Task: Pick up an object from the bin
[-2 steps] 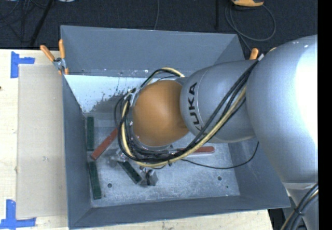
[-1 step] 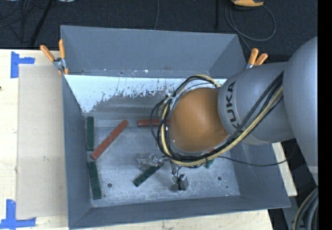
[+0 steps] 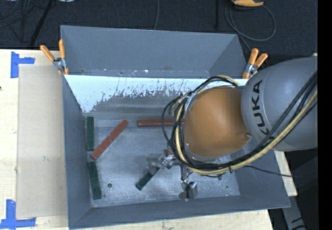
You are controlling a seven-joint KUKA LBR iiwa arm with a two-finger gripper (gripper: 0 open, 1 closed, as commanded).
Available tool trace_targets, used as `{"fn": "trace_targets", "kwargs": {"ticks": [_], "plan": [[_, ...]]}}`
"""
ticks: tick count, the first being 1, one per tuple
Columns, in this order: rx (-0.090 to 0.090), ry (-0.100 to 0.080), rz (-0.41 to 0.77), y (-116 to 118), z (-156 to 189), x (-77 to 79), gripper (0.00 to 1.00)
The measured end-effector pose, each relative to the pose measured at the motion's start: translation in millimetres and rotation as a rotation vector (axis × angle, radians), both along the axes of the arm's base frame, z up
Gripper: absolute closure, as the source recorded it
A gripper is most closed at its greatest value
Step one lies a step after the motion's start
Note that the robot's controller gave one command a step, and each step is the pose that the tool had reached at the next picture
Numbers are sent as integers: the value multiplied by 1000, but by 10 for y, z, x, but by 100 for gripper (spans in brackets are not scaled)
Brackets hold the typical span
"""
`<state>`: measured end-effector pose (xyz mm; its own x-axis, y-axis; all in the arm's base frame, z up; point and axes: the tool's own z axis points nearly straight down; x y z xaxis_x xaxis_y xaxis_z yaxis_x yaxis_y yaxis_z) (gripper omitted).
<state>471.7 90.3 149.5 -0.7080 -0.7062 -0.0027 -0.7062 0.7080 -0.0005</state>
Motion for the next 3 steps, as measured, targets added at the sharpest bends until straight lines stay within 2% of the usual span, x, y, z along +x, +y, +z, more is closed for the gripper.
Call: {"fn": "trace_targets", "kwargs": {"ticks": [1, 2, 3], "plan": [[-1, 2, 226, 354, -809, 134, 0], [-1, 4, 224, 351, -803, 130, 100], [0, 1, 225, 352, -800, 136, 0]]}}
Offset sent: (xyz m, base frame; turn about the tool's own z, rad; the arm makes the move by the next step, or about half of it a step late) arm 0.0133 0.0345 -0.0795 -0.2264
